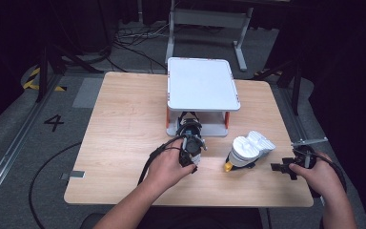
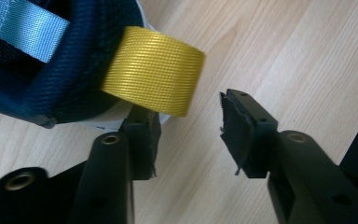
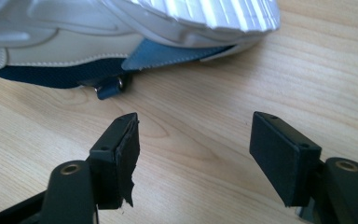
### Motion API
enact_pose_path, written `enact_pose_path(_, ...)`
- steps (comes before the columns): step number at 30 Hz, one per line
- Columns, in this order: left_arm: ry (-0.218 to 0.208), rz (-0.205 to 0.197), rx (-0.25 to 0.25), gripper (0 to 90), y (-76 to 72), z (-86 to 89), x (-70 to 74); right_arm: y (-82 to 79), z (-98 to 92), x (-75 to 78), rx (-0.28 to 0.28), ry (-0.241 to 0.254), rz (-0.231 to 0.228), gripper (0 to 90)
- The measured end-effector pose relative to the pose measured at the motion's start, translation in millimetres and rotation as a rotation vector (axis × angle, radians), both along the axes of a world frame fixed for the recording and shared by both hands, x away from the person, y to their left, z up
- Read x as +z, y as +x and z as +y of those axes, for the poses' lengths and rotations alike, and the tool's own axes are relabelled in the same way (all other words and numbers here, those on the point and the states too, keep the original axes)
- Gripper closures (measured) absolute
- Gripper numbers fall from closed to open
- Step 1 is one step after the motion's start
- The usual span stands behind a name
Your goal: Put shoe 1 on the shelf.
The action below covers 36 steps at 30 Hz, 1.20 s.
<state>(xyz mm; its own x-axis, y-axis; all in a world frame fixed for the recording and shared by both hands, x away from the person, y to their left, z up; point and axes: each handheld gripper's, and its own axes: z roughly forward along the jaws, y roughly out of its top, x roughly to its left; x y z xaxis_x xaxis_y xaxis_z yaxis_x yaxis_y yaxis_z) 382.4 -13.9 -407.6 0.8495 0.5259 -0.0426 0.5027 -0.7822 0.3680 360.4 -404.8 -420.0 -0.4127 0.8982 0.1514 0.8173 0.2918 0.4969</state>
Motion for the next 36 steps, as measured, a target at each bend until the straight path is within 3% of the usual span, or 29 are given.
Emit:
enact_pose_path(4,-0.005,-0.105,0.020,56.5,6.5,0.0,2.6,-0.6,-1.3,1.3,-0.004,0.002,-0.004,34.2)
enact_pose_path(6,-0.012,-0.114,0.047,57.2,12.3,2.1,5.7,-0.8,-1.1,1.5,-0.003,0.004,-0.003,34.2)
enact_pose_path(8,-0.048,-0.125,0.062,58.6,18.6,4.3,6.6,-0.7,-1.3,0.5,-0.006,-0.002,-0.002,34.2)
enact_pose_path(13,-0.074,-0.085,0.096,65.4,28.1,7.3,11.4,-1.1,-1.1,-2.5,-0.003,-0.004,0.009,34.2)
enact_pose_path(17,-0.093,-0.124,0.116,66.6,28.9,6.1,15.3,-2.6,-1.7,-2.7,-0.012,-0.005,0.011,34.1)
enact_pose_path(20,-0.063,-0.217,0.167,64.6,31.6,7.2,16.9,-3.8,-2.5,-2.7,-0.014,-0.007,0.011,34.1)
enact_pose_path(23,-0.066,-0.246,0.193,64.3,39.4,8.8,14.3,-4.8,-4.2,-2.8,-0.014,-0.004,0.009,34.1)
enact_pose_path(27,0.004,-0.305,0.238,60.1,50.2,8.2,7.0,-5.5,-4.9,-3.1,-0.017,-0.005,0.009,34.1)
enact_pose_path(29,0.018,-0.334,0.254,58.1,56.4,8.6,2.0,-5.7,-5.1,-3.2,-0.018,-0.003,0.009,34.1)
enact_pose_path(30,0.009,-0.329,0.268,54.8,58.0,8.4,0.2,-5.7,-5.3,-3.3,-0.019,-0.003,0.010,34.1)
enact_pose_path(33,0.006,-0.322,0.263,55.7,55.3,6.0,-0.9,-6.0,-5.4,-3.5,-0.024,-0.005,0.012,34.1)
enact_pose_path(36,-0.044,-0.265,0.256,51.8,42.5,1.6,6.8,-6.3,-6.7,-3.5,-0.027,-0.003,0.010,34.0)
